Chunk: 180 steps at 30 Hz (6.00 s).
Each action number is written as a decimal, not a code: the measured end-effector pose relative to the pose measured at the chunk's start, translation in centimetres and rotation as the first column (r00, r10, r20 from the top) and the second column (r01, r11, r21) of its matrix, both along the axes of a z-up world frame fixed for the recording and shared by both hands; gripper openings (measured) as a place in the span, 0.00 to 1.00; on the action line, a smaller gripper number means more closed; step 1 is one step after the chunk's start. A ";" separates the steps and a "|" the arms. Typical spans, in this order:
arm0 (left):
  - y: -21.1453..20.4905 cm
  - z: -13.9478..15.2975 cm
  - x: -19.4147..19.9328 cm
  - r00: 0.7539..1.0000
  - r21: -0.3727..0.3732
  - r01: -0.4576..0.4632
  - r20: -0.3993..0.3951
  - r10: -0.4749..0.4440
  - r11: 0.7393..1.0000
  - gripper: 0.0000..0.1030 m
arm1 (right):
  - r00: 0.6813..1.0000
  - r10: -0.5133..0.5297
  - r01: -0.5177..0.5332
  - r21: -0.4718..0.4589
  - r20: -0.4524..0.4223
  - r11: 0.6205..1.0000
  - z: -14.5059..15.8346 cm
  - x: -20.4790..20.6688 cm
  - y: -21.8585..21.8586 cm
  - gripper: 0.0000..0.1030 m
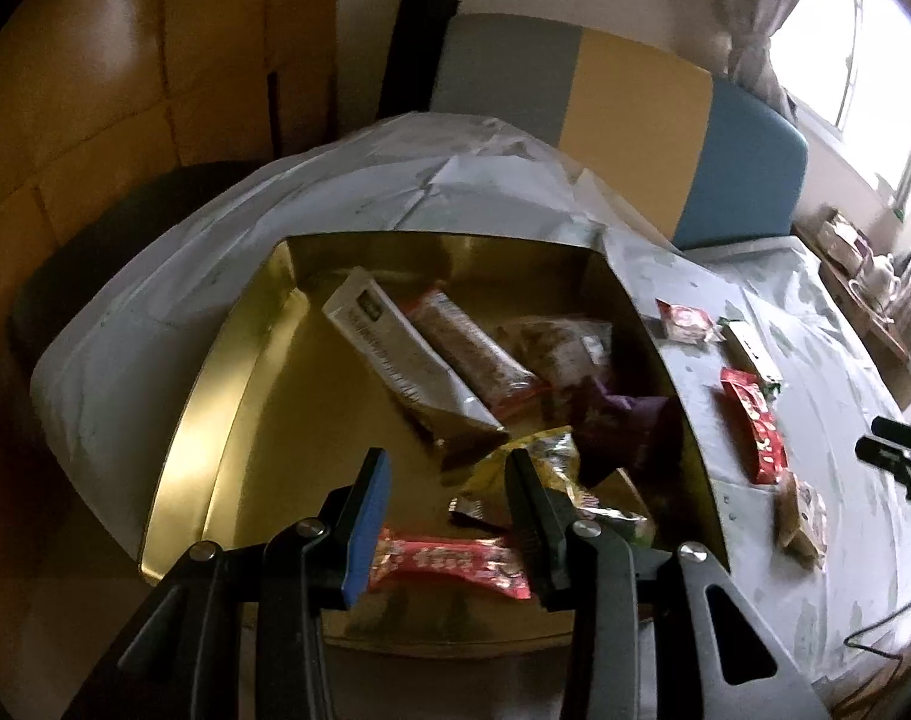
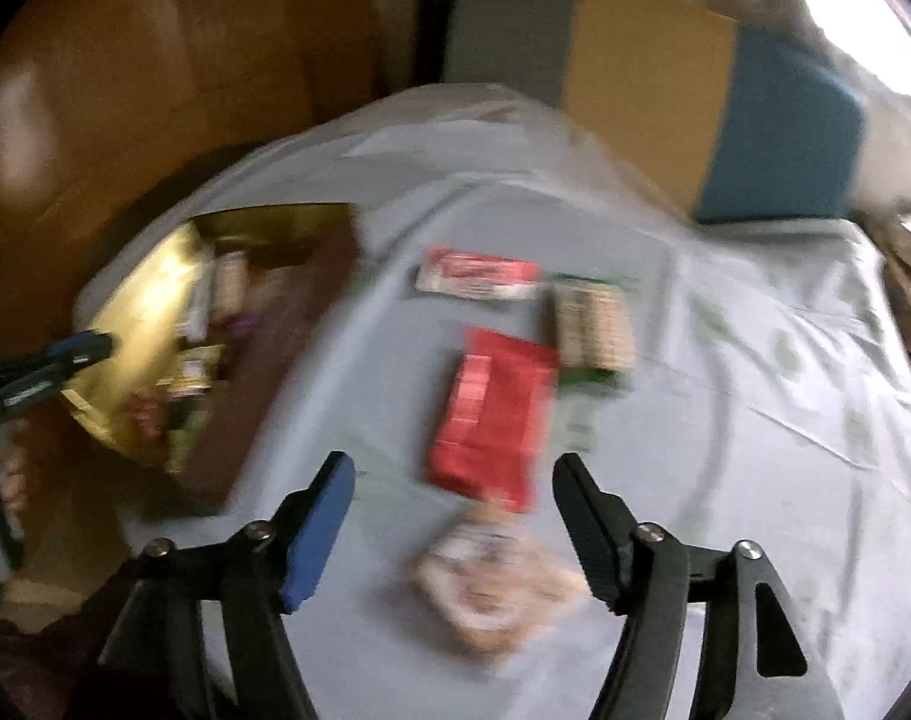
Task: Organize snacks
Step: 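Move the left tool over the red-and-white wafer packet, then close the left tool on the red-and-white wafer packet, then lift the wafer packet with the left tool while the right tool grasps the green-edged cracker pack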
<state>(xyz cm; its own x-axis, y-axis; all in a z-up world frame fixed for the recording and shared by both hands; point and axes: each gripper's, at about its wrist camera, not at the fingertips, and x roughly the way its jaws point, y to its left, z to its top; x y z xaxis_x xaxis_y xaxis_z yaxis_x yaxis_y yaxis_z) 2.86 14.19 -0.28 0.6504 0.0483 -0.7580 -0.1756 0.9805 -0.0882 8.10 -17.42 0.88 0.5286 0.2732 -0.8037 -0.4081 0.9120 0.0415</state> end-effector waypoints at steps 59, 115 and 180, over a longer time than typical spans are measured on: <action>-21.2 -5.8 23.8 0.677 0.221 0.721 -0.424 -0.601 0.656 0.64 | 0.895 -0.429 0.432 0.004 -0.121 0.902 -3.8 3.7 -13.6 0.86; -23.8 -6.6 25.3 0.702 0.085 0.686 -0.340 -0.626 0.723 0.35 | 0.901 -0.422 0.424 -0.003 -0.103 0.905 -3.6 3.9 -13.4 0.86; -18.5 -7.5 0.0 0.765 -0.005 0.641 -0.084 -0.639 0.768 0.35 | 0.953 -0.255 0.233 -0.141 -0.165 0.962 -8.6 17.3 -1.2 0.46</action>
<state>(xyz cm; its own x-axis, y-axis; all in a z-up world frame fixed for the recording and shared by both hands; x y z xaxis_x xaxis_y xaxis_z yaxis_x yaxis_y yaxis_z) 2.87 -4.28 -7.76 0.4768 -0.3403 -0.8105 0.4883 0.8692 -0.0777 25.41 -18.57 -7.75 0.4107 0.0507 -0.9103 -0.1682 0.9855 -0.0210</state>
